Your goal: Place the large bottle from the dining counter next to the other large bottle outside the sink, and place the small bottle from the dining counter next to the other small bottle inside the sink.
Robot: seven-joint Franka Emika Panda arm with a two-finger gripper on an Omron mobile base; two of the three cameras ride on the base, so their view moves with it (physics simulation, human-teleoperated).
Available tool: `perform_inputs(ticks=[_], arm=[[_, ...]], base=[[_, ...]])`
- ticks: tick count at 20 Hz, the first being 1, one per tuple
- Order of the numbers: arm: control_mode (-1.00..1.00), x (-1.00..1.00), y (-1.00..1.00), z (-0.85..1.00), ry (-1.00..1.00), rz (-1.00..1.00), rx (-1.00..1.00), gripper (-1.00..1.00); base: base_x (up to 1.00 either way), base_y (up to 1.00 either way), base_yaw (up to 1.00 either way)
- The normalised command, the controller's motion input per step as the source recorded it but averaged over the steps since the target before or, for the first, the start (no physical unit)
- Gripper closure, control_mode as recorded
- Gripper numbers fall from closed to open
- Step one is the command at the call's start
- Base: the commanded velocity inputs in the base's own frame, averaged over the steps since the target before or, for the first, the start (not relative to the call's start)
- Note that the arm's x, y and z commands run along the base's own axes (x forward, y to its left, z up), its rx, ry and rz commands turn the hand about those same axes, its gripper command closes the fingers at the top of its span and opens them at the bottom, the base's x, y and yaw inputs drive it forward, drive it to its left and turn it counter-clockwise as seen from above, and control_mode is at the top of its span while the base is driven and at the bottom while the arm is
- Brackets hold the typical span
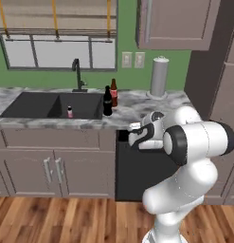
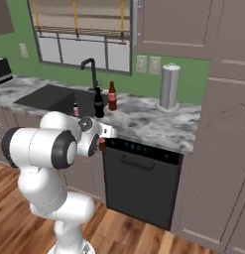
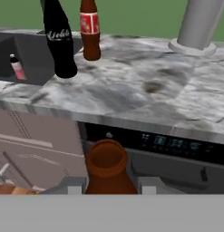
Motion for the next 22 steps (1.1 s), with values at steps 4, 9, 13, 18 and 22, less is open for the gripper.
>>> perform_inputs(ticks=[4,9,13,18,22], arm=[[1.0,0.0,0.0,0.0,0.0,0.0,0.0,1.0],[1.0,0.0,0.0,0.0,0.0,0.0,0.0,1.0],[1.0,0.0,0.0,0.0,0.0,0.0,0.0,1.0],[1.0,0.0,0.0,0.0,0.0,0.0,0.0,1.0],[1.0,0.0,0.0,0.0,0.0,0.0,0.0,1.0]], base=[[0.27,0.85,0.0],[0.44,0.57,0.0],[0.42,0.41,0.0],[0.38,0.32,-0.04],[0.43,0.05,-0.09]])
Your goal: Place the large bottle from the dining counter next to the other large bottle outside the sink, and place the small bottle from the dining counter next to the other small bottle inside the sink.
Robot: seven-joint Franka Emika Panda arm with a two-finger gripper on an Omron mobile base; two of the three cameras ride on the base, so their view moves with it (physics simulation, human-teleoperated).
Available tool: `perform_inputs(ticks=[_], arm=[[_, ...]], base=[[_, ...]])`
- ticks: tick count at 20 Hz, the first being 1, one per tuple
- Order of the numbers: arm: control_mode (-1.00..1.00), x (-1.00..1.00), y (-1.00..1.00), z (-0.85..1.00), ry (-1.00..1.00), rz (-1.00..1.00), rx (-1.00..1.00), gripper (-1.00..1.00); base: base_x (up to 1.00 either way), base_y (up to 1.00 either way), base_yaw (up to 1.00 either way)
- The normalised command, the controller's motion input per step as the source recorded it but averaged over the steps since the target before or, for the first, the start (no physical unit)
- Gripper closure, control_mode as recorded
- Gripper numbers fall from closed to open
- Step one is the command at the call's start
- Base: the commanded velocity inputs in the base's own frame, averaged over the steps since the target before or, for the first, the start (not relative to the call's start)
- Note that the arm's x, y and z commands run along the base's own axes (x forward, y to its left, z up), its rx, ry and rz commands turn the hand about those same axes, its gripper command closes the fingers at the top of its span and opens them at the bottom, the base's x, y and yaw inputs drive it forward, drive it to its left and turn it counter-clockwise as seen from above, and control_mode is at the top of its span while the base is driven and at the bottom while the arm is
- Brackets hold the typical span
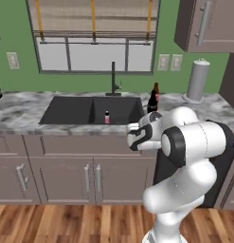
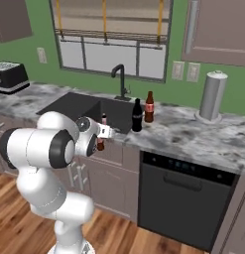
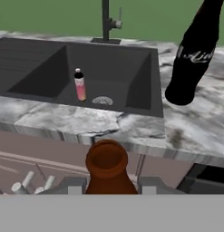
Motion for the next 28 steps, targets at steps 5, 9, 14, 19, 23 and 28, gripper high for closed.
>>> perform_inputs(ticks=[5,9,14,19,23,28], arm=[[1.0,0.0,0.0,0.0,0.0,0.0,0.0,1.0],[1.0,0.0,0.0,0.0,0.0,0.0,0.0,1.0],[1.0,0.0,0.0,0.0,0.0,0.0,0.0,1.0],[1.0,0.0,0.0,0.0,0.0,0.0,0.0,1.0],[1.0,0.0,0.0,0.0,0.0,0.0,0.0,1.0],[1.0,0.0,0.0,0.0,0.0,0.0,0.0,1.0]], base=[[0.57,0.0,-0.1],[0.55,0.05,-0.11],[0.34,0.41,-0.06],[0.24,0.45,-0.08],[0.31,0.13,-0.12],[0.45,0.0,-0.11]])
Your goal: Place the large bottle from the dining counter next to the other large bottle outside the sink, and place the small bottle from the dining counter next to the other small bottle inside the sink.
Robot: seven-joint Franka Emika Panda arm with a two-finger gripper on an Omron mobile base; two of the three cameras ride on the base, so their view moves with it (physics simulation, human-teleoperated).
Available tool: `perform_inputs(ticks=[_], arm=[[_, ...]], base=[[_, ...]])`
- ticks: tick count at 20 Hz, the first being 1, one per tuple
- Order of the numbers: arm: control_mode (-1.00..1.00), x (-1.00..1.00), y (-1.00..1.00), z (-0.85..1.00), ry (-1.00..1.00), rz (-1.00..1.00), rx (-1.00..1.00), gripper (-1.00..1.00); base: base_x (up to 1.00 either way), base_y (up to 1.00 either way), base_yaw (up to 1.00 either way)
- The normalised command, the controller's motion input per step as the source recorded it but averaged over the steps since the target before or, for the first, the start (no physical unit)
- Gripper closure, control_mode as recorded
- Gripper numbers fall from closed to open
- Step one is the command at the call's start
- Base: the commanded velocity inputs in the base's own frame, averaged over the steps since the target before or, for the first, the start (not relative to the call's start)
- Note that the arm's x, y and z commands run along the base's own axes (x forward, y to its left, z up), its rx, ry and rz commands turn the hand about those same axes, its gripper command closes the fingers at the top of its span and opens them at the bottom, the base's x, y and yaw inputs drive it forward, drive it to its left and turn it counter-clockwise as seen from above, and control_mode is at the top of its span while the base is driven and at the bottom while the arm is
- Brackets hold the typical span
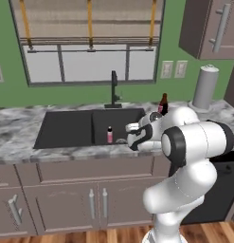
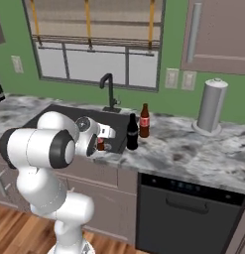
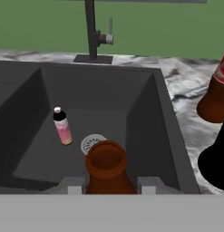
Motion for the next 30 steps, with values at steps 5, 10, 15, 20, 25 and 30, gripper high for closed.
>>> perform_inputs(ticks=[5,10,15,20,25,30], arm=[[1.0,0.0,0.0,0.0,0.0,0.0,0.0,1.0],[1.0,0.0,0.0,0.0,0.0,0.0,0.0,1.0],[1.0,0.0,0.0,0.0,0.0,0.0,0.0,1.0],[1.0,0.0,0.0,0.0,0.0,0.0,0.0,1.0],[1.0,0.0,0.0,0.0,0.0,0.0,0.0,1.0],[1.0,0.0,0.0,0.0,0.0,0.0,0.0,1.0]], base=[[0.47,0.12,-0.09],[0.34,0.3,-0.06],[0.31,0.27,-0.04],[0.33,0.15,-0.04],[0.27,0.15,-0.05],[0.21,0.22,-0.04]])
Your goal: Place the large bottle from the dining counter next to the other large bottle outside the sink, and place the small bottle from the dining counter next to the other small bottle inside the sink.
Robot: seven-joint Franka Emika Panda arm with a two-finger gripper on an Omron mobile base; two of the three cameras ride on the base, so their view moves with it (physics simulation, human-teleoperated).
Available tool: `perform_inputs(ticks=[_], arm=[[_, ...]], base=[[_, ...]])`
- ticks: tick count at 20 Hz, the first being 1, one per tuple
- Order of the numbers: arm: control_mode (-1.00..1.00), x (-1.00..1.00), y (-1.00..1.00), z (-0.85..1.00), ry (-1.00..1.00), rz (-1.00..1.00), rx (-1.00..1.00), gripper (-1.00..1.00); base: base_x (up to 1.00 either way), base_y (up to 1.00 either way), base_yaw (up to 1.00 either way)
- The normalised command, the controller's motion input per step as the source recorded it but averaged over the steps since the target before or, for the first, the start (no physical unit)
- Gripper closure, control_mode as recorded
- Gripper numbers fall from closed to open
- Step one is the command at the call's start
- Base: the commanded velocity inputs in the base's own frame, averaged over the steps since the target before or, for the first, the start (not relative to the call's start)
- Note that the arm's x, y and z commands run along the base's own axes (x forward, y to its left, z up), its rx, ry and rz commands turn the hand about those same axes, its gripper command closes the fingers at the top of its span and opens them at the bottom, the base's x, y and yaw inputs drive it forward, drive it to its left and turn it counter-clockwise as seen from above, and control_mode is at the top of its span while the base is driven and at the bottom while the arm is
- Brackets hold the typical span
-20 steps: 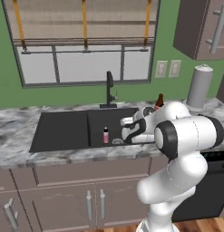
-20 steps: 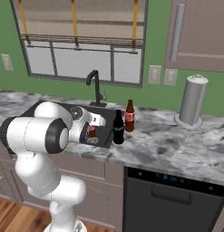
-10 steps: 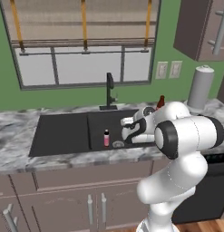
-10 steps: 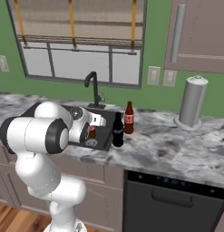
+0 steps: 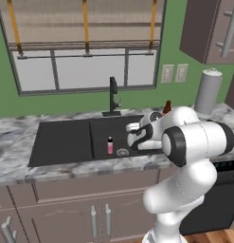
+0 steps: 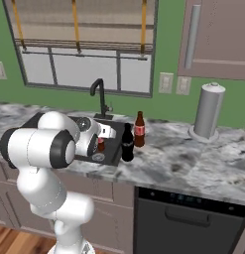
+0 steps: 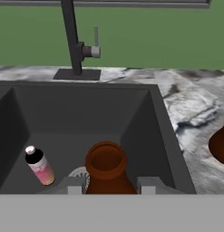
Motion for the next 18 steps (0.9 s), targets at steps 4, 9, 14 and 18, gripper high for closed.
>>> perform_inputs(ticks=[4,9,14,18], arm=[[1.0,0.0,0.0,0.0,0.0,0.0,0.0,1.0],[1.0,0.0,0.0,0.0,0.0,0.0,0.0,1.0],[1.0,0.0,0.0,0.0,0.0,0.0,0.0,1.0],[1.0,0.0,0.0,0.0,0.0,0.0,0.0,1.0]], base=[[0.22,0.26,-0.04],[0.38,0.26,-0.06],[0.33,0.33,-0.05],[0.16,0.35,-0.01]])
